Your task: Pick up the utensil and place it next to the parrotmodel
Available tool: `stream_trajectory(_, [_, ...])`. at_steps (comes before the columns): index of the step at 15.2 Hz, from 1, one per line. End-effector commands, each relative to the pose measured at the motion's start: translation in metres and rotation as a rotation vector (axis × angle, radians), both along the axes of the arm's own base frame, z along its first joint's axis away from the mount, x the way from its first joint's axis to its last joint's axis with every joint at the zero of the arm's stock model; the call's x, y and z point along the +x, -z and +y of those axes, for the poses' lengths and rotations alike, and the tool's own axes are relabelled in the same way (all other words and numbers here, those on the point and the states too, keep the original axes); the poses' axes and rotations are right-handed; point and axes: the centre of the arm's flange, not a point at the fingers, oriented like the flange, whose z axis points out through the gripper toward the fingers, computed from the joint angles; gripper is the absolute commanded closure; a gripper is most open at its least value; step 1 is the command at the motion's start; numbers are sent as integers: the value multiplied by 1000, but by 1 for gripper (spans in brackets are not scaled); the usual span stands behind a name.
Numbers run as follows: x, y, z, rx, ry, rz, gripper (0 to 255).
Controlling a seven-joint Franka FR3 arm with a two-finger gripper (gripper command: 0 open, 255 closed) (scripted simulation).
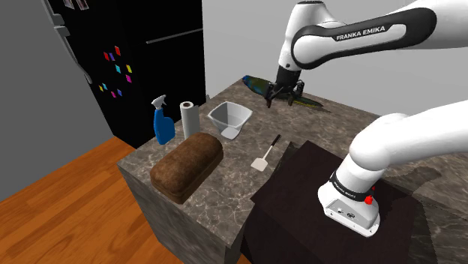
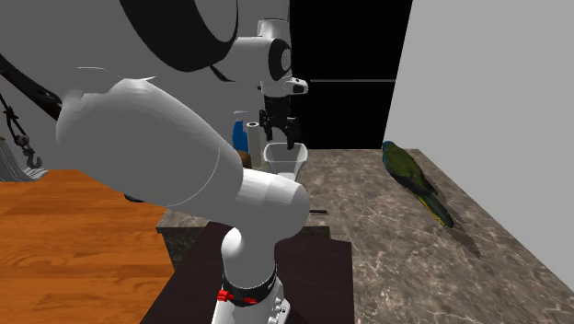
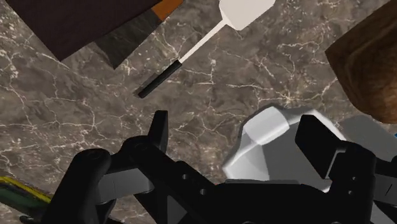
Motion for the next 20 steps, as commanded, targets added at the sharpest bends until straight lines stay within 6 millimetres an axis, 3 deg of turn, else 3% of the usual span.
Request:
stream_trajectory(1, [-2, 25, -4, -2, 101, -3, 0])
stream_trajectory(16, [9, 222, -18, -11, 806, -2, 0])
stream_trajectory(20, [10, 241, -19, -11, 819, -1, 0])
